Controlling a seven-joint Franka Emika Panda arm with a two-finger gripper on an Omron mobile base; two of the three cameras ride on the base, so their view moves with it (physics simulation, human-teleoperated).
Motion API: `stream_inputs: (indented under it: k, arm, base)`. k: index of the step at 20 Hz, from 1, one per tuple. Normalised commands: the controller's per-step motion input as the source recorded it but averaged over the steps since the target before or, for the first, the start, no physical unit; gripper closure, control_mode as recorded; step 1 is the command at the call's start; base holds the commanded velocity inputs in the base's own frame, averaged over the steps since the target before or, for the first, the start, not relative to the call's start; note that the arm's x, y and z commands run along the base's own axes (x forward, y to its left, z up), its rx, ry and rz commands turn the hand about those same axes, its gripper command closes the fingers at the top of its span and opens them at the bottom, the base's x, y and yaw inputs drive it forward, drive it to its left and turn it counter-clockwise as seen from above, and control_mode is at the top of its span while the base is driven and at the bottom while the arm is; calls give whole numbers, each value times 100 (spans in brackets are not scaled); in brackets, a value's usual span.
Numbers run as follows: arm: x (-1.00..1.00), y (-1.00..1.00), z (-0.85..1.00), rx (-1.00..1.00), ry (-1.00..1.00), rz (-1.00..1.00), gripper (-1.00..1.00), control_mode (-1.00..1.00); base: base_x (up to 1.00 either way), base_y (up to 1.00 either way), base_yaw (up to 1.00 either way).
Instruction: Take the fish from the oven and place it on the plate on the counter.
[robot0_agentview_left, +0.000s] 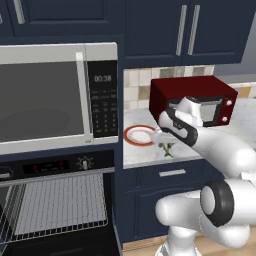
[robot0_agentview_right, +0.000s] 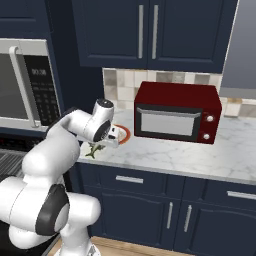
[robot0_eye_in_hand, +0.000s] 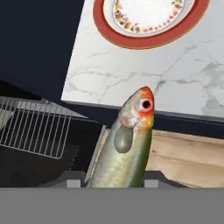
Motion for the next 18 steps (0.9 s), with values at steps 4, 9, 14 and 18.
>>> stream_inputs:
  k: [4, 9, 14, 18]
  arm:
    - [17, 19, 0, -14, -22, 4, 100, -100]
    - [38, 19, 0, -12, -13, 3, 100, -100]
    - [70, 4, 0, -3, 3, 7, 100, -100]
    - [31, -18, 0, 0, 12, 26, 100, -100]
  base:
    - [0, 0, 0]
    - [0, 0, 0]
    - [0, 0, 0]
    - [0, 0, 0]
